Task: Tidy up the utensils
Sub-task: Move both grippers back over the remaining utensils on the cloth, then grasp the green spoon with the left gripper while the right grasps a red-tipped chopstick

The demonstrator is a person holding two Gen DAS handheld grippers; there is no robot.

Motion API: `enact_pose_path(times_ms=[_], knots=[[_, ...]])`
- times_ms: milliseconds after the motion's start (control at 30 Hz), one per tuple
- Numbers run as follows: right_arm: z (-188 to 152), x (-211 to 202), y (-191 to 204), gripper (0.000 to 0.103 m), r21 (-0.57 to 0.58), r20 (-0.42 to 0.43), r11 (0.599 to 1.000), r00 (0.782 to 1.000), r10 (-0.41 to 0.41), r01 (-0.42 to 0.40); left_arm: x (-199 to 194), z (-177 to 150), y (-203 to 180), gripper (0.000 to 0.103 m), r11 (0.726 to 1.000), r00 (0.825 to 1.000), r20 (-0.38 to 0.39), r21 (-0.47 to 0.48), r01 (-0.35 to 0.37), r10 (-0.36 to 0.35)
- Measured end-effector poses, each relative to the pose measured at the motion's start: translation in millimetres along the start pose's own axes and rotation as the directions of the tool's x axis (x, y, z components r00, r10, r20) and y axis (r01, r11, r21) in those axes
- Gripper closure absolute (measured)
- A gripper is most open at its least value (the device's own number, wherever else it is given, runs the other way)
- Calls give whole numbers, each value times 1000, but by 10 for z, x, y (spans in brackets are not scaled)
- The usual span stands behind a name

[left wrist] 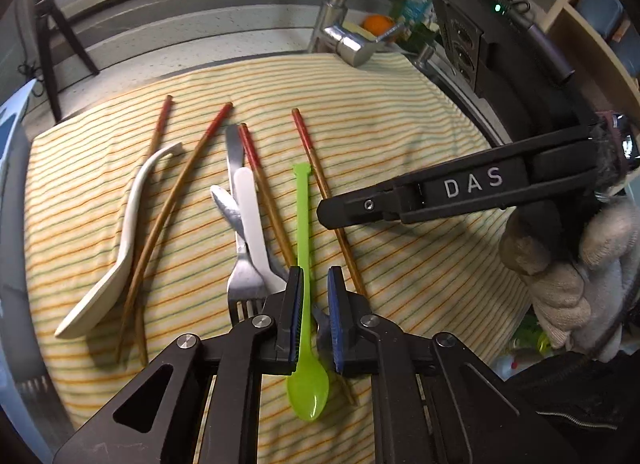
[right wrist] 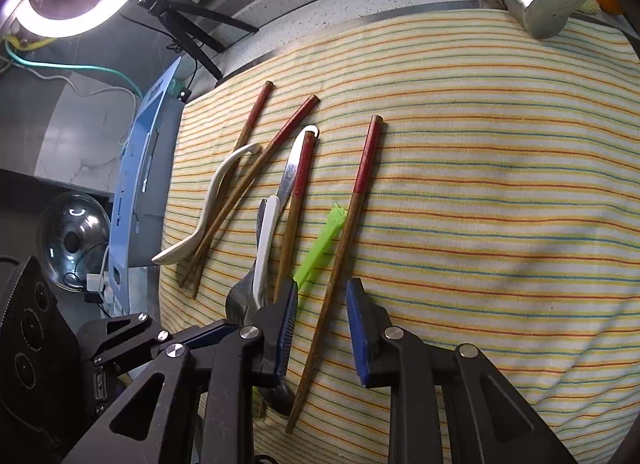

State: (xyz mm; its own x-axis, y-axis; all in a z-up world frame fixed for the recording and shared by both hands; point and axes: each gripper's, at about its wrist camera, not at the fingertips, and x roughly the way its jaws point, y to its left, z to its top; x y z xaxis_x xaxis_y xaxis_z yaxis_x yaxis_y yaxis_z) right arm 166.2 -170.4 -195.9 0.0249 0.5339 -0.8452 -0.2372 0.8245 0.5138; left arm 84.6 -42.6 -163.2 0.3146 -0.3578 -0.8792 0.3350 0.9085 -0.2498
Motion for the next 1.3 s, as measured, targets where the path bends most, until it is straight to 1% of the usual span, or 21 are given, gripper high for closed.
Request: enact_pose_path(times_ms=[100, 267, 400, 567, 733, 833, 933, 1100, 1300], knots=[[-17, 37, -1, 82, 3, -3, 1000, 1000, -9, 9, 80, 11, -8, 92, 999, 999, -26, 25, -19, 20], [-22, 71, 18, 84, -2, 2, 1000, 1000, -31, 31, 138, 21, -13, 92, 999, 999, -50, 45, -18, 20], [-18, 73, -3, 93, -3, 3, 999, 999, -50, 50, 199, 73, -47, 92, 998, 997, -67, 65, -23, 28], [-20, 40, -57, 94, 8, 3, 999, 999, -42, 42, 231, 106, -113, 92, 994, 996, -76, 102, -33, 41], [-26, 53, -93, 94, 35, 0, 999, 1000, -21, 21, 270, 134, -112, 95, 995, 996, -83, 98, -18, 26], [-30, 56, -100, 94, 37, 2, 999, 1000, -19, 19, 377, 208, -139, 95, 993, 995, -89, 111, -39, 49], [-41, 45, -97, 94, 32, 8, 999, 1000, -20, 20, 399, 244, -107, 96, 996, 996, -83, 81, -31, 37], [-79, -3, -141, 96, 75, 27, 997, 1000, -6, 4, 373, 234, 13, 98, 1000, 998, -64, -2, 5, -5], [-132, -105, -214, 97, 115, 46, 993, 999, 19, -24, 242, 164, 108, 98, 996, 999, -15, -76, 36, -37]])
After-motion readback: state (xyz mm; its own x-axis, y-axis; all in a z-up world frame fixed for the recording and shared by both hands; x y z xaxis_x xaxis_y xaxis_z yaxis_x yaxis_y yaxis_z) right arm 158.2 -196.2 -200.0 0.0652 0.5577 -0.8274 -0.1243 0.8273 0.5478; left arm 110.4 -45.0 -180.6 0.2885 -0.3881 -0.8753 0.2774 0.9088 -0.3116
